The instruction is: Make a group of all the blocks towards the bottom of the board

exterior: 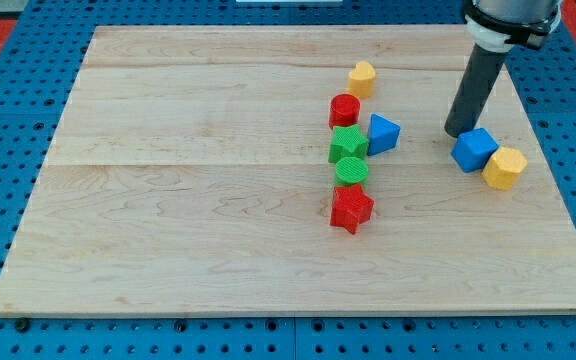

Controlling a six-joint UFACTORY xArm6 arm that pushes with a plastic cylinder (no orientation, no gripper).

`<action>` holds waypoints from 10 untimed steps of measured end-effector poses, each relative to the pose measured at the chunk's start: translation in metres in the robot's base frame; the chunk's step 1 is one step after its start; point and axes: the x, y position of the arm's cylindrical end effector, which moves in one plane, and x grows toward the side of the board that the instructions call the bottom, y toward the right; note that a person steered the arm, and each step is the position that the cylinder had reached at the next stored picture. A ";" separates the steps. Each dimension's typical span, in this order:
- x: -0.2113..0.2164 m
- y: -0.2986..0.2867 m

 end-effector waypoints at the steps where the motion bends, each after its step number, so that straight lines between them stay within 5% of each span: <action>1: 0.031 0.056; 2: 0.095 0.054; 4: 0.129 0.045; 5: 0.058 0.055; 8: 0.008 -0.008; 9: 0.010 -0.038; 10: 0.069 -0.063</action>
